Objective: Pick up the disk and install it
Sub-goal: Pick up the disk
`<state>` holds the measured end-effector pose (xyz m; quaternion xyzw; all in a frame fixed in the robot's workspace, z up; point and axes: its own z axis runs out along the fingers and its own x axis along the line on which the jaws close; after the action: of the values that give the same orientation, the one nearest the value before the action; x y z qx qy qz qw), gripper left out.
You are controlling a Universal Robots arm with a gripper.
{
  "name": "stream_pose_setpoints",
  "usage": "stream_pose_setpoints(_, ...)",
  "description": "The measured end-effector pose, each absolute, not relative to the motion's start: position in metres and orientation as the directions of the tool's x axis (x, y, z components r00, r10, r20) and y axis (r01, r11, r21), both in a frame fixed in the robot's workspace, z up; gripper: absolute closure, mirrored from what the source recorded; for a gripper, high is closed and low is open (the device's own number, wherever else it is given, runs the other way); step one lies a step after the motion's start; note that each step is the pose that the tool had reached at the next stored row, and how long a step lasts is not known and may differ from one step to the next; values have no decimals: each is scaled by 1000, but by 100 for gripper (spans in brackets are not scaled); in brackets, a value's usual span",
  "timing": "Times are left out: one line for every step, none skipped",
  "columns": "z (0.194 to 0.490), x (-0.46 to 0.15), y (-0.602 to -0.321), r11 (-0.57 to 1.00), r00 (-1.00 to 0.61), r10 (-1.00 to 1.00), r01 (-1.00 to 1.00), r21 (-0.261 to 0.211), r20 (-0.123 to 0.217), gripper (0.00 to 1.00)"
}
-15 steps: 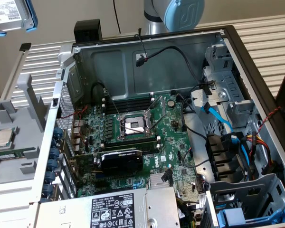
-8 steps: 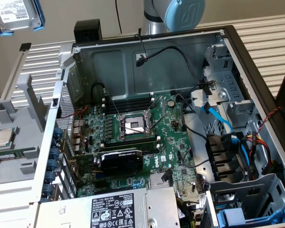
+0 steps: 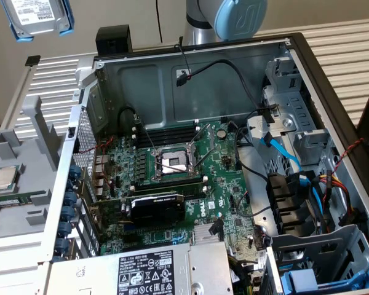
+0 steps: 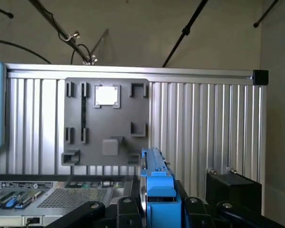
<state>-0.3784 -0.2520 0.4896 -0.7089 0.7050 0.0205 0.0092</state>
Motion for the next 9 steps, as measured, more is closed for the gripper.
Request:
stream_pose_setpoints(491, -375, -252, -6, 5, -999, -1000, 16, -42, 63)
stream_pose_setpoints(492, -373, -252, -6, 5, -999, -1000, 16, -42, 63)
stream_pose_setpoints(493, -371, -252, -6, 5, -999, -1000, 16, -42, 63)
stream_pose_setpoints(494, -369, -253, -6, 5, -999, -1000, 16, -43, 63)
stream_pose_setpoints(495, -366, -253, -6, 5, -999, -1000, 16, -43, 63)
stream_pose_setpoints(497, -363, -253, -6, 5, -999, -1000, 16, -43, 63)
stream_pose_setpoints(498, -360, -253, -6, 5, -999, -1000, 16, -43, 63)
stream_pose_setpoints(499, -357, -253, -6, 5, -999, -1000, 16, -43, 63)
stream_pose_setpoints(500, -353, -253, -6, 5, -999, -1000, 16, -43, 63)
